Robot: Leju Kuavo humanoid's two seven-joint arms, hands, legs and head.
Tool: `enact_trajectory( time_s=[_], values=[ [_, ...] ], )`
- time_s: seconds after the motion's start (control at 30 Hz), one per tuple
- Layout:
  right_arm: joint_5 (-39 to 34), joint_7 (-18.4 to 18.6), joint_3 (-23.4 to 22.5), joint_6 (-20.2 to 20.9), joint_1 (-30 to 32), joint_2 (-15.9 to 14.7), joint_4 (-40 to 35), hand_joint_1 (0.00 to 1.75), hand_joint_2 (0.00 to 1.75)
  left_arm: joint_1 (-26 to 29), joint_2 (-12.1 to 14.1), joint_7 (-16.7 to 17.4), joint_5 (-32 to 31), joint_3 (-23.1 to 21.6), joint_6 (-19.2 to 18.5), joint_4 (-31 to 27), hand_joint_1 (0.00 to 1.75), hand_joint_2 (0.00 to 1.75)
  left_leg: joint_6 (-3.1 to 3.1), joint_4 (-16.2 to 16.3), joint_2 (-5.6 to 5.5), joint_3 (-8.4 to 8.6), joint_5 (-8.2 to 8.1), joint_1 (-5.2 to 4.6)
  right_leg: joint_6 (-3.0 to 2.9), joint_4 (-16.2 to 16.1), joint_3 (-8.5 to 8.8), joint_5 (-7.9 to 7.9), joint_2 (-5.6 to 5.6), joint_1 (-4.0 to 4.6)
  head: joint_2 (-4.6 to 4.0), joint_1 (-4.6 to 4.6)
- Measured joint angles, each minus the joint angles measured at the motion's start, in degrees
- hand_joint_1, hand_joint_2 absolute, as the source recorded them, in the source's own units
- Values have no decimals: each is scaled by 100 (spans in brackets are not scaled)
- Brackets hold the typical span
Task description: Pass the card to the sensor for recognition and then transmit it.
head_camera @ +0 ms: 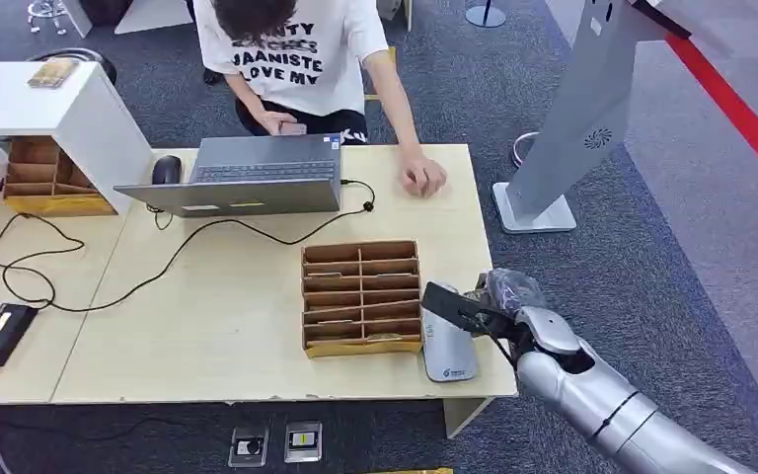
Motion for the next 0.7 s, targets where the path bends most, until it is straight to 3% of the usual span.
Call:
enact_trajectory(
  time_s=[0.13,0.37,0.7],
  values=[
    [539,184,-164,-55,97,-112,-298,175,175,0,-2,0,-17,0,4,0,0,0,0,0,0,0,0,0,0,0,0,0,1,0,0,0],
    [683,221,-398,-74,190,-236,-695,175,175,-1,-15,20,-20,0,11,0,0,0,0,0,0,-1,0,0,0,0,0,0,1,0,0,0],
    [1500,302,-831,-507,405,-310,-1369,175,175,0,-31,42,-15,0,28,0,0,0,0,0,0,-1,0,0,0,0,0,0,0,0,-2,2]
  ],
)
